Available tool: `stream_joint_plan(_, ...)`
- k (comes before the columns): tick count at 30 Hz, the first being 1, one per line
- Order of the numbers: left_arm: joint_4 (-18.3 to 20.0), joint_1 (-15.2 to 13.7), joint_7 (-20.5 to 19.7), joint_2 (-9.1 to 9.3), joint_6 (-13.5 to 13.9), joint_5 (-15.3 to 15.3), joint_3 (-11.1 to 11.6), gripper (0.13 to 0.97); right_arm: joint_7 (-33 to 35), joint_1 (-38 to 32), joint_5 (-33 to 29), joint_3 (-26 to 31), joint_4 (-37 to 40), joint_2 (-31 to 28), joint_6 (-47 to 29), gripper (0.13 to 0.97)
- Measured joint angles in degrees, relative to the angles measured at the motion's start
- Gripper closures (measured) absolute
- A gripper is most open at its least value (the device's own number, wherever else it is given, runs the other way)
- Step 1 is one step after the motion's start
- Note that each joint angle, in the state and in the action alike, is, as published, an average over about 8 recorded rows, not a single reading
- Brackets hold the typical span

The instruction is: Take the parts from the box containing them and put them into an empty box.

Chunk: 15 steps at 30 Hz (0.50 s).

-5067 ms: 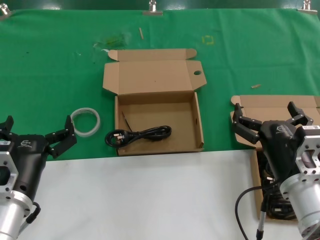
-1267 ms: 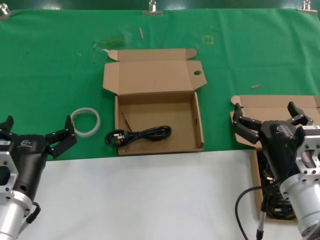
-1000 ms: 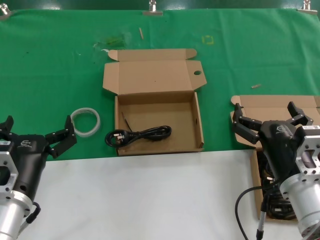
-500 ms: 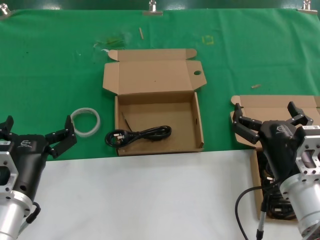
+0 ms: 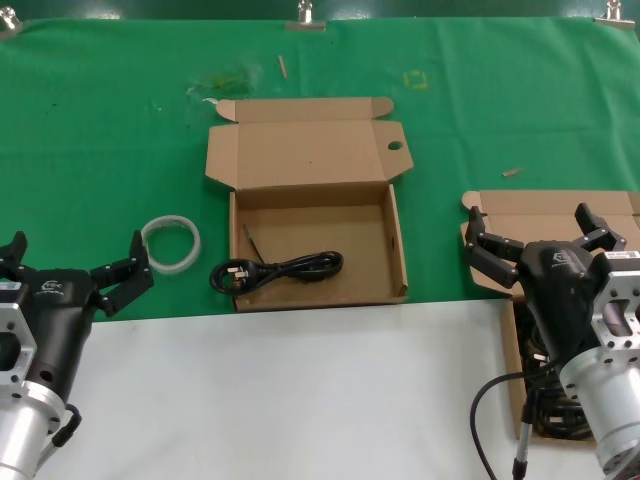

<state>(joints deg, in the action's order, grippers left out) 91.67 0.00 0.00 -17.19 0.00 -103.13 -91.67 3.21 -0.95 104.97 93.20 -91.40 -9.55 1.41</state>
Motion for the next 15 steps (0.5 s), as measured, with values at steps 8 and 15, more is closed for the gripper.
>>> stream_joint_plan(8, 0.0, 0.0, 0.0, 0.0, 0.0, 0.0, 0.0, 0.132, 0.0, 0.0, 0.0, 0.0, 0.0, 0.0, 0.0, 0.129)
stream_joint_plan(15, 0.0, 0.0, 0.0, 0.0, 0.0, 0.0, 0.0, 0.132, 0.0, 0.0, 0.0, 0.0, 0.0, 0.0, 0.0, 0.129)
